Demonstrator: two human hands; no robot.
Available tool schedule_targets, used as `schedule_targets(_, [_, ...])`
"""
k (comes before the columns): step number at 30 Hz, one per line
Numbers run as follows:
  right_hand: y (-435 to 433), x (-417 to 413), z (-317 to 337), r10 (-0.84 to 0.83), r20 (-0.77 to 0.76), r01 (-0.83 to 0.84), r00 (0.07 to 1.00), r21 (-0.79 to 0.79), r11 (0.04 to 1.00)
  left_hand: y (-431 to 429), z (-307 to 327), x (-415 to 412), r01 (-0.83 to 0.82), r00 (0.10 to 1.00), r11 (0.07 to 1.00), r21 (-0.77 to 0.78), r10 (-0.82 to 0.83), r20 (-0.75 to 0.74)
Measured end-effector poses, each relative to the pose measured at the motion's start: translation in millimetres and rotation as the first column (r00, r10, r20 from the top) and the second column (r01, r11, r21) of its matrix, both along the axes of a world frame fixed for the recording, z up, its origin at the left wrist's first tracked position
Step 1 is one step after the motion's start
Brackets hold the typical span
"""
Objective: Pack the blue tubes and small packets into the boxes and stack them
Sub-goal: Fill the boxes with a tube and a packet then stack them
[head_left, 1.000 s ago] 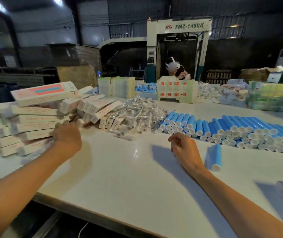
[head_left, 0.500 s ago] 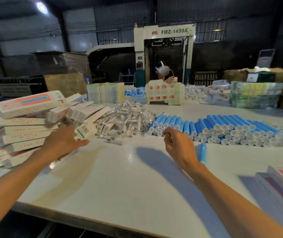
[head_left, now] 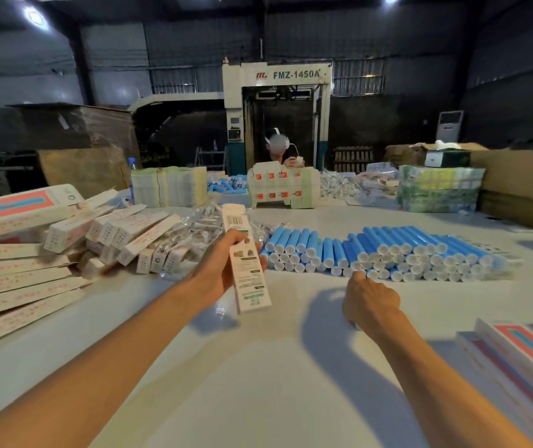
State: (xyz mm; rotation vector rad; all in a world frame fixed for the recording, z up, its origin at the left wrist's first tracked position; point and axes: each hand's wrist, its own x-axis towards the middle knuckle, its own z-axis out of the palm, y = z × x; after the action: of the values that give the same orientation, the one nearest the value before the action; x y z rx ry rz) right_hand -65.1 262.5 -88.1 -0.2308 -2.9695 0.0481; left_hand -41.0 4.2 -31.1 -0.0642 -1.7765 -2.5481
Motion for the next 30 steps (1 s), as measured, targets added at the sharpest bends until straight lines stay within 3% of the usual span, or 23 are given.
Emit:
schedule_targets(3, [1.4, -5.1, -0.4, 0.028, -0.036, -0.031, 0.999, -0.075, 0.997, 13.1, -20.2, -2.3, 0.075, 0.994, 0.997, -0.022, -0.076, -0.077])
schedule_targets(6, [-1.1, -13.4, 10.4, 0.067, -0.128, -0.107, 0.99, -0.339, 0.935, 16.9, -40.3, 0.7, 0.095, 0.986, 0.988, -0.121, -0.11, -0.128])
schedule_targets(7, [-4.3, -14.2, 16.4, 0.106, -0.19, -0.189, 0.976, -0.495, 0.848, 16.9, -43.5, 1.5, 0.103, 0.982, 0.979, -0.178, -0.129, -0.141])
schedule_targets(8, [-8.6, -12.4, 23.5, 0.13, -0.269, -0.281, 0.954, -0.66, 0.697, 16.8, -45.1, 2.5, 0.116, 0.977, 0.969, -0.217, -0.151, -0.153])
schedule_targets(10, [-16.9, -5.4, 37.9, 0.096, -0.399, -0.409, 0.912, -0.862, 0.3, 15.9, -45.5, 5.8, 0.145, 0.967, 0.959, -0.244, -0.19, -0.173])
schedule_targets(11, [-20.2, -1.7, 44.4, 0.068, -0.454, -0.459, 0.888, -0.88, 0.124, 15.8, -44.6, 7.7, 0.155, 0.962, 0.956, -0.25, -0.203, -0.181])
schedule_targets(13, [-24.5, 4.4, 56.7, 0.011, -0.569, -0.564, 0.822, -0.816, -0.126, 17.0, -42.3, 11.9, 0.165, 0.956, 0.949, -0.269, -0.221, -0.193])
schedule_targets(16, [-25.2, 13.1, 74.3, -0.061, -0.683, -0.659, 0.728, -0.673, -0.335, 19.5, -41.5, 15.1, 0.186, 0.946, 0.935, -0.303, -0.254, -0.203])
schedule_targets(19, [-26.2, 17.3, 81.0, -0.071, -0.705, -0.678, 0.706, -0.642, -0.357, 21.4, -40.8, 17.4, 0.213, 0.931, 0.916, -0.339, -0.295, -0.213])
schedule_targets(26, [-28.0, 12.1, 79.5, -0.078, -0.712, -0.715, 0.697, -0.7, -0.002, 22.3, -41.7, 17.8, 0.218, 0.918, 0.905, -0.366, -0.318, -0.239])
schedule_targets(30, [-17.0, 8.0, 94.1, 0.039, -0.692, -0.693, 0.721, -0.717, 0.073, 20.6, -42.7, 17.0, 0.236, 0.905, 0.892, -0.385, -0.346, -0.248])
